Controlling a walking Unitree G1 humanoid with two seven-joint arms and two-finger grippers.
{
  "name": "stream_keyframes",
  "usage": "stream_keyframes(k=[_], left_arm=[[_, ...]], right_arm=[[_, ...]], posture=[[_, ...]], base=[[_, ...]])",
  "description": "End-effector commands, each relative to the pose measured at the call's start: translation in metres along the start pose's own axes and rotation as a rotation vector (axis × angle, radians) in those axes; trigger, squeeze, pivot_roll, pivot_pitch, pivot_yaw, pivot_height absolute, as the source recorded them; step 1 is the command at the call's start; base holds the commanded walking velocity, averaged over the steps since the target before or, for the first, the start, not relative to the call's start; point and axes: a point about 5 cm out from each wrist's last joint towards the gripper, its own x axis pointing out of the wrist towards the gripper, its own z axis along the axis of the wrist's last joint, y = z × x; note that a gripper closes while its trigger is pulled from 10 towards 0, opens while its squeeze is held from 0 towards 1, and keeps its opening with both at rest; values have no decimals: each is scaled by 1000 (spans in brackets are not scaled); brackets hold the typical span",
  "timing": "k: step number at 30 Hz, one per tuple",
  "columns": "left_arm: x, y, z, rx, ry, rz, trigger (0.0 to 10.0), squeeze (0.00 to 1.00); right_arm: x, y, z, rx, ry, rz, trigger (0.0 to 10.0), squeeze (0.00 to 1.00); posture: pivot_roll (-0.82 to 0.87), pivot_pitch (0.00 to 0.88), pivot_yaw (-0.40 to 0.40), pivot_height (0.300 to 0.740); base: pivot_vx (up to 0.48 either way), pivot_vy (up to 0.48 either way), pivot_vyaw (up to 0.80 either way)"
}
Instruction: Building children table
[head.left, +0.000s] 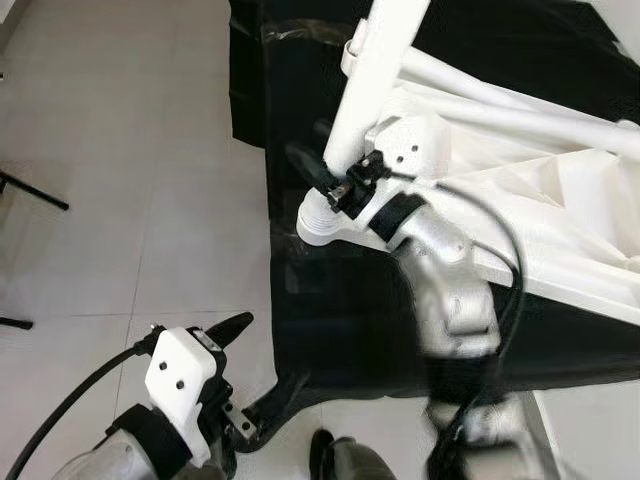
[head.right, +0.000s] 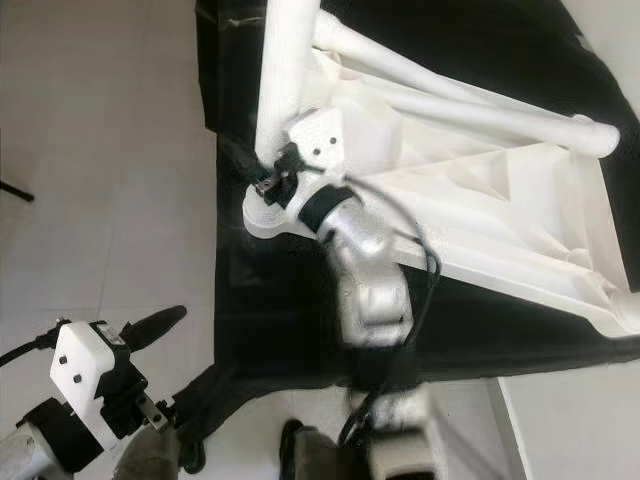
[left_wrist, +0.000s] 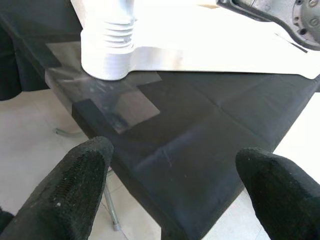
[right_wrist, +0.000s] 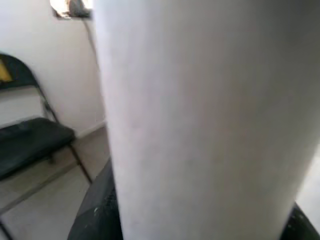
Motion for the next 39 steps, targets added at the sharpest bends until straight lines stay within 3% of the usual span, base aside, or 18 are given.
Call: stream_keyframes(k=[1, 7, 18, 23, 24, 28, 29, 32, 33, 35, 36, 37, 38, 39], left_arm=[[-2, -1, -5, -15, 25, -16, 10000, 0], [-2, 0, -6, -11, 27, -11, 10000, 0], [-1, 1, -6, -11, 23, -11, 10000, 0], [-3, 7, -6, -25, 12, 41, 10000, 0], [-4, 10, -5, -24, 7, 70, 10000, 0], [-5, 14, -5, -23, 0, 107, 10000, 0], [-5, 16, -5, -23, -2, 118, 10000, 0], [-5, 17, -6, -22, -2, 123, 10000, 0], [-5, 18, -6, -22, -1, 123, 10000, 0], [-4, 19, -7, -23, 0, 114, 10000, 0], [-4, 19, -7, -23, 0, 114, 10000, 0], [-3, 19, -7, -24, 0, 108, 10000, 0], [-3, 19, -7, -24, 0, 108, 10000, 0], [-2, 19, -8, -24, 0, 104, 10000, 0]], right_arm=[[-20, 5, -71, 107, 360, -129, 10000, 0], [-13, 11, -66, 125, 370, -167, 10000, 0], [-27, 7, -63, 172, 421, -274, 10000, 0], [-29, 2, -68, 294, 423, -326, 10000, 0], [-27, -2, -68, 372, 407, -343, 10000, 0], [-25, -7, -67, 481, 369, -352, 10000, 0], [-21, -9, -62, 527, 314, -305, 10000, 0], [-16, -11, -55, 540, 256, -246, 10000, 0], [-10, -14, -45, 531, 188, -169, 10000, 0], [1, -14, -23, 430, 67, 48, 10000, 0], [1, -14, -23, 430, 67, 48, 10000, 0], [6, -14, -13, 382, 25, 167, 10000, 0], [6, -14, -13, 382, 25, 167, 10000, 0], [9, -15, -6, 344, -3, 260, 10000, 0]], posture=[[-18, 365, -174, 740], [-14, 361, -173, 740], [-25, 358, -173, 740], [-23, 352, -168, 740], [-17, 350, -166, 740], [-17, 347, -163, 740], [-16, 344, -160, 740], [-14, 341, -157, 740], [-14, 338, -154, 740], [-11, 333, -152, 740], [-11, 333, -152, 740], [-9, 332, -152, 740], [-9, 332, -152, 740], [-7, 329, -150, 740]], base=[[0, 0, 0], [0, 0, 0], [0, 0, 0], [0, 0, 0], [0, 0, 0], [0, 0, 0], [0, 0, 0], [0, 0, 0], [0, 0, 0], [0, 0, 0], [0, 0, 0], [0, 0, 0], [0, 0, 0], [0, 0, 0]])
